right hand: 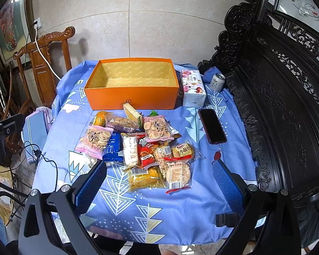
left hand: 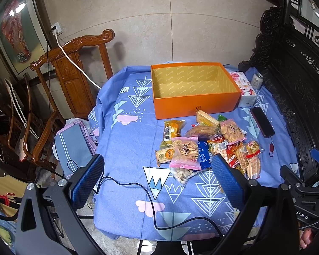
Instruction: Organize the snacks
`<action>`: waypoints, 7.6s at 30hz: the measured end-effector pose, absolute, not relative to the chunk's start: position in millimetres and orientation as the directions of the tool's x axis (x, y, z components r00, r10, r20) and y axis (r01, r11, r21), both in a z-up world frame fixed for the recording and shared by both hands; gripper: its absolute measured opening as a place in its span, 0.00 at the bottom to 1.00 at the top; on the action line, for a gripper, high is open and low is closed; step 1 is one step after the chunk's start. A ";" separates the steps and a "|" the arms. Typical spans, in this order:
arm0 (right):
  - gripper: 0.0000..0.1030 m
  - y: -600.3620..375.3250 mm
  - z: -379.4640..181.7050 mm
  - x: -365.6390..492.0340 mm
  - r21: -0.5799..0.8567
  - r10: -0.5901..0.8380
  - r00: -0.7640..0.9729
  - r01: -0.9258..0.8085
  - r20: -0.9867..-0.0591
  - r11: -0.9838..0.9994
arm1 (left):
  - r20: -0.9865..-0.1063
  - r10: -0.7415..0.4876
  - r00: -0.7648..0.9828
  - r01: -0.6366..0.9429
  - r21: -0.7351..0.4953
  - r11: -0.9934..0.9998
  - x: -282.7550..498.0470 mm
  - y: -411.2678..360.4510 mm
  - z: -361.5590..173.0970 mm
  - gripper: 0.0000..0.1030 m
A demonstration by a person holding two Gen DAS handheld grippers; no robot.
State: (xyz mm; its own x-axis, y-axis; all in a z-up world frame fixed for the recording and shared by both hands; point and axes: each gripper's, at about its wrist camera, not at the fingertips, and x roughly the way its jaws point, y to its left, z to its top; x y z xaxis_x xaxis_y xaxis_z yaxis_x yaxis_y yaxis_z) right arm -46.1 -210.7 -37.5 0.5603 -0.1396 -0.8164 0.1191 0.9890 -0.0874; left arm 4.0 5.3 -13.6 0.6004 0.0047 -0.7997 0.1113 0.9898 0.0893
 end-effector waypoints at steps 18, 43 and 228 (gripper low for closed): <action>0.97 -249.3 -66.1 -24.6 -0.072 -0.126 0.546 0.119 -0.828 0.990 | -0.792 -0.076 0.606 0.148 0.018 0.989 31.0 11.4 -42.6 0.96; 0.77 -183.3 -242.6 92.7 -0.030 0.036 0.318 -0.202 -0.947 0.979 | -0.884 -0.028 0.466 0.179 0.063 0.982 92.9 23.2 -171.8 0.96; 0.70 -284.0 -80.7 136.9 0.285 0.242 0.730 -0.067 -0.639 0.956 | -0.714 -0.381 0.587 0.323 -0.225 0.919 214.5 -32.3 -69.7 0.52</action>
State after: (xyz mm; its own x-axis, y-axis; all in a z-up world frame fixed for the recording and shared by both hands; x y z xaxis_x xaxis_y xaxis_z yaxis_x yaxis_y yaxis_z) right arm 136.9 -284.0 -80.7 0.7305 0.2417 -0.6387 -0.0671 0.9561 0.2851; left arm 214.5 -32.3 -69.7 0.5872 -0.3811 -0.7141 0.3229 0.9193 -0.2251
